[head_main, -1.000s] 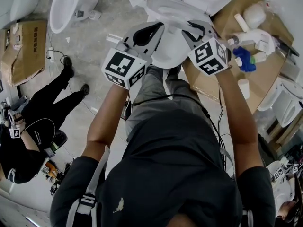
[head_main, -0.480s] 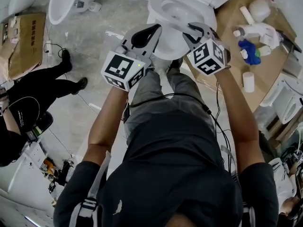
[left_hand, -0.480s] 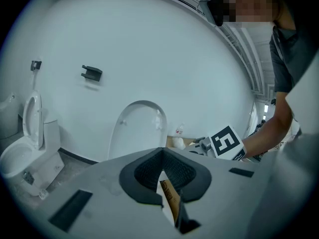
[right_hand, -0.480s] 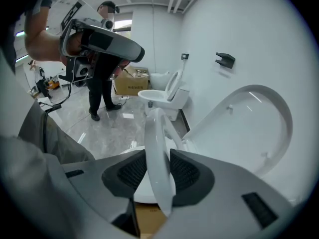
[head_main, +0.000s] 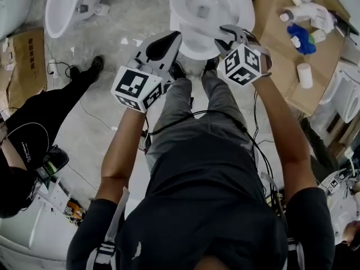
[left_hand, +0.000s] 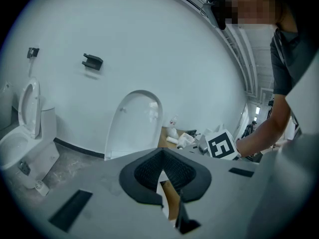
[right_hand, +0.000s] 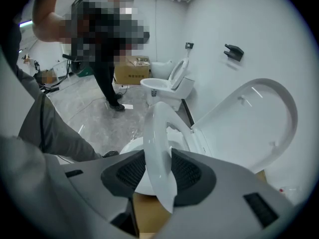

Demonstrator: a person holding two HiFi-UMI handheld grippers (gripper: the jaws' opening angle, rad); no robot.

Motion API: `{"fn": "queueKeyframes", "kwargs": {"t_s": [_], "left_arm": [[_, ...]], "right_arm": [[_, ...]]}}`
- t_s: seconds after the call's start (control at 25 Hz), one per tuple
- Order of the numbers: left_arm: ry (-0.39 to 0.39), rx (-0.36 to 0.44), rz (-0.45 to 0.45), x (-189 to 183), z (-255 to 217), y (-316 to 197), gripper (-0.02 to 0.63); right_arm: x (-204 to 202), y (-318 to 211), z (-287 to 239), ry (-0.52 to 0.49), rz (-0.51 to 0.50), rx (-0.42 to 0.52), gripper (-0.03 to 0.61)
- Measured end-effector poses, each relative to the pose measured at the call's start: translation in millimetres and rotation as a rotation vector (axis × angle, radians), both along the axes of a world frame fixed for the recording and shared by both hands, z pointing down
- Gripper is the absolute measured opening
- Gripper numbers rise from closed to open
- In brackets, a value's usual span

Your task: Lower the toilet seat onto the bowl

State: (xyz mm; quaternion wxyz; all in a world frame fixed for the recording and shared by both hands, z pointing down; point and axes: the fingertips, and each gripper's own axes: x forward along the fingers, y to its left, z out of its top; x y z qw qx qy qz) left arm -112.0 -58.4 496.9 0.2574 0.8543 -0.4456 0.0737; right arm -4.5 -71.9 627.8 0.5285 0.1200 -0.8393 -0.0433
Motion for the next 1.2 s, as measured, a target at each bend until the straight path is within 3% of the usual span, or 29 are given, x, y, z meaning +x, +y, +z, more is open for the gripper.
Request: {"fn": "queueKeyframes", "kwargs": {"t_s": [0.36, 0.56, 0.8, 1.2], "left_arm": [[0.005, -0.044, 0.029, 9, 30, 31, 0.005], [0.005, -0.079, 0.033, 11, 55, 44, 0.005], [0.002, -0.121, 0.019, -1, 83, 61, 0.005], [-0.005, -0.17, -0.004, -22, 110, 82, 0.005]], "right_arm": [[0, 44, 47, 0.047, -0.04, -0.028, 0.177], [0, 66, 76, 0.04, -0.029, -0.092, 0.183], [0, 95, 124, 0.099, -0.05, -0.14, 0.186], [0, 122, 192, 0.115, 0.027, -0.325, 0.183]]}}
